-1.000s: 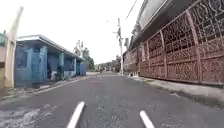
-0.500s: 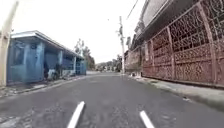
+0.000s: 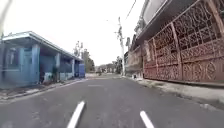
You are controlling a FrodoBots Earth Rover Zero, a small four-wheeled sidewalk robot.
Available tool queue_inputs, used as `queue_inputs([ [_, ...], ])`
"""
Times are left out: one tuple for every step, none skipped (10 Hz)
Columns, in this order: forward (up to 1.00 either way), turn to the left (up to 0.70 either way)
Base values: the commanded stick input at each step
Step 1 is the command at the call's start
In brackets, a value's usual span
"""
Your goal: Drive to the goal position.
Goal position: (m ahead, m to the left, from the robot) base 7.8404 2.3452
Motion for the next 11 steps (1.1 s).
queue_inputs([
  [0.85, 0.00],
  [0.85, 0.00],
  [0.85, 0.00],
  [0.85, 0.00],
  [0.85, 0.00],
  [0.85, 0.00],
  [0.85, 0.00],
  [0.85, 0.00],
  [0.85, 0.00],
  [0.85, 0.00],
  [0.85, 0.00],
])
